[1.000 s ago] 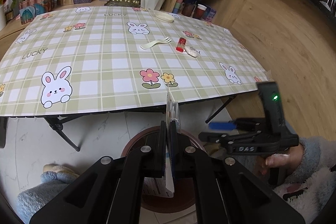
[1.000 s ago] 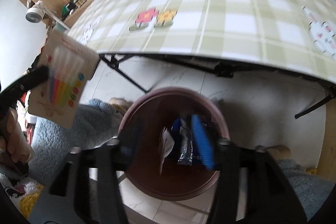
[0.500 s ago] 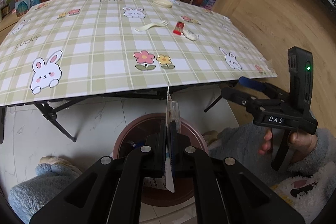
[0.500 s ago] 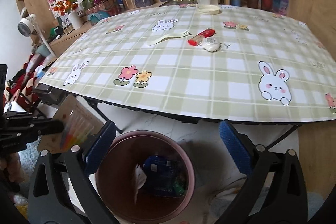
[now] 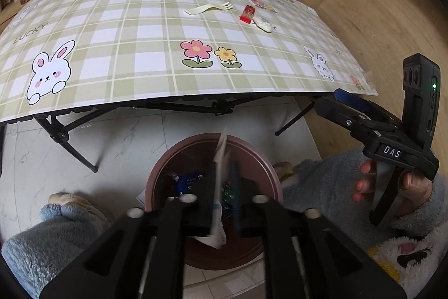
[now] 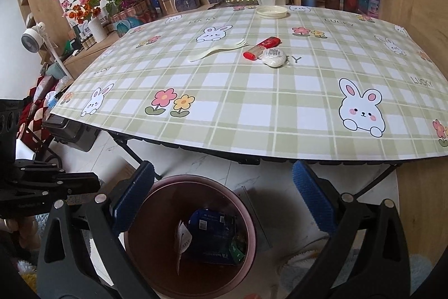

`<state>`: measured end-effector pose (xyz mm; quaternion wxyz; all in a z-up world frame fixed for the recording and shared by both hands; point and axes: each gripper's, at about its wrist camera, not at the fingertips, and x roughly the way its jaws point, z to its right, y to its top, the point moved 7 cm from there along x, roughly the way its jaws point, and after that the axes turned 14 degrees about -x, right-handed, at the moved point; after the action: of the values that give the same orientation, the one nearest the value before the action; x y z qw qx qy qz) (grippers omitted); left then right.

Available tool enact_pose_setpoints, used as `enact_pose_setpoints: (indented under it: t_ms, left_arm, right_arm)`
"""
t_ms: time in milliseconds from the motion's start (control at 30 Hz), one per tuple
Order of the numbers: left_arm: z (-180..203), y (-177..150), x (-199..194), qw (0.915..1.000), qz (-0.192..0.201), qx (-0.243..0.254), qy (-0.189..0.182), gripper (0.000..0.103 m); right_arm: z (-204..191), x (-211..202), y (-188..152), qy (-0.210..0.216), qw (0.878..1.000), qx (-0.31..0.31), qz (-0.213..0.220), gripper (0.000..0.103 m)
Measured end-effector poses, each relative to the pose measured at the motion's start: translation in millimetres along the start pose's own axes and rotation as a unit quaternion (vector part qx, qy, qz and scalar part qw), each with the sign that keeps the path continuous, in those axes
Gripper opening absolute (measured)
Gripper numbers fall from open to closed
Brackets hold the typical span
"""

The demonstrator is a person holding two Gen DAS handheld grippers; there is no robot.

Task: Collect trash
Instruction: 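Open the right tool to drop the spork while the left tool drops the card, then move both open tools back over the table toward the white fork and round packet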

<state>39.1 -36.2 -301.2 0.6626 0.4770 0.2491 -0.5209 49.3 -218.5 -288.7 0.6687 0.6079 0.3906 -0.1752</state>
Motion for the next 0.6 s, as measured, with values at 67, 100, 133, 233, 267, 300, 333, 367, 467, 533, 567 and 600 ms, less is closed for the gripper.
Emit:
enact_pose_setpoints:
  t_ms: [67,100,133,233,267,300,333,367,467,533,567,600]
  left_arm:
    - [-2,2,-2,1.0000,0.008,-0.003,0.005,0.044]
    - [-3,3,-3,0.9999,0.011,-0.004,0.005,0.050]
    - [-4,5,-5,0.9998,0.016,-0.005,0.009,0.052]
    - [-6,12,-10,0.9993,0.033,-0.001,0.020,0.064]
    - [-7,17,-14,0.9987,0.045,0.003,0.026,0.066]
    - [-8,22,-17,0.9981,0.053,0.006,0.031,0.069]
    - [-10,27,-20,0.9973,0.064,0.009,0.036,0.073]
    - [-11,32,-22,0.9967,0.071,0.010,0.039,0.075]
    - [-15,52,-32,0.9938,0.098,0.012,0.051,0.081]
    - [-14,67,-40,0.9911,0.117,0.018,0.061,0.084]
    - [-11,78,-46,0.9887,0.133,0.026,0.064,0.084]
    - [-9,84,-50,0.9869,0.145,0.031,0.063,0.086]
  right_arm:
    - [0,0,1,-0.001,1.000,0.001,0.000,0.097]
    - [0,0,1,-0.001,1.000,0.001,0.000,0.097]
    - [0,0,1,-0.001,1.000,0.001,0.000,0.097]
    - [2,1,3,0.001,1.000,0.006,-0.001,0.097]
    - [3,2,4,0.003,1.000,0.008,-0.002,0.097]
    - [4,2,6,0.007,1.000,0.012,-0.002,0.097]
    - [5,2,7,0.010,1.000,0.015,-0.002,0.097]
    - [6,3,9,0.013,1.000,0.019,-0.003,0.097]
    - [12,5,19,0.015,1.000,0.027,-0.004,0.097]
    - [20,1,34,0.010,0.999,0.029,0.009,0.097]
    - [22,-1,39,0.006,0.999,0.030,0.011,0.097]
    - [25,-4,46,0.005,0.999,0.032,0.012,0.097]
